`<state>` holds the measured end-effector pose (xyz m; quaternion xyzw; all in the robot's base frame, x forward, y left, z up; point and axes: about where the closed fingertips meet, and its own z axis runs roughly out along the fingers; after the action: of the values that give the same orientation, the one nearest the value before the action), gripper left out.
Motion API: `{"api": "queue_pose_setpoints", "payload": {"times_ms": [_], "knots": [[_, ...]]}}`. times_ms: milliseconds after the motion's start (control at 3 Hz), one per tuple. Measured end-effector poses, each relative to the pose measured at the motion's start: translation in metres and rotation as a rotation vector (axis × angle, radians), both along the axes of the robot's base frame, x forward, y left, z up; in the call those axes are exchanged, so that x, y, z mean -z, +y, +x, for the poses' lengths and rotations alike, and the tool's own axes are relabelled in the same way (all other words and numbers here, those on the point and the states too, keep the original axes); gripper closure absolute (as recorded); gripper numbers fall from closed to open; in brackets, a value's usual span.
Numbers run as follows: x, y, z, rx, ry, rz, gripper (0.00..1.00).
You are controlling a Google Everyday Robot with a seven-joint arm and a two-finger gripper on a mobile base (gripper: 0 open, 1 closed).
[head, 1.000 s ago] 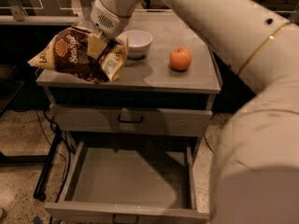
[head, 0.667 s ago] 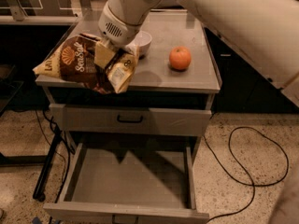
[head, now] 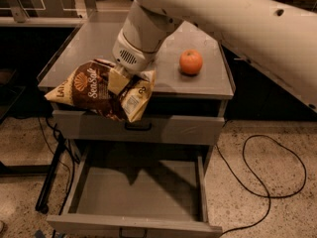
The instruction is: Place brown chip bag into middle drawer
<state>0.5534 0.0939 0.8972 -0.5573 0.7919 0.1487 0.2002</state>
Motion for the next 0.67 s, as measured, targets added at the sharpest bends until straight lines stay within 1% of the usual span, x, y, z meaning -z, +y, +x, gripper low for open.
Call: {"api": "queue_pose_setpoints", "payload": {"times_ms": [333, 667], "knots": [[0.011, -0.001, -0.018, -0.007, 0.041, 0.003, 1.0], [0.033, -0.002, -0.053, 0.015, 0.118, 0.029, 1.0]]}}
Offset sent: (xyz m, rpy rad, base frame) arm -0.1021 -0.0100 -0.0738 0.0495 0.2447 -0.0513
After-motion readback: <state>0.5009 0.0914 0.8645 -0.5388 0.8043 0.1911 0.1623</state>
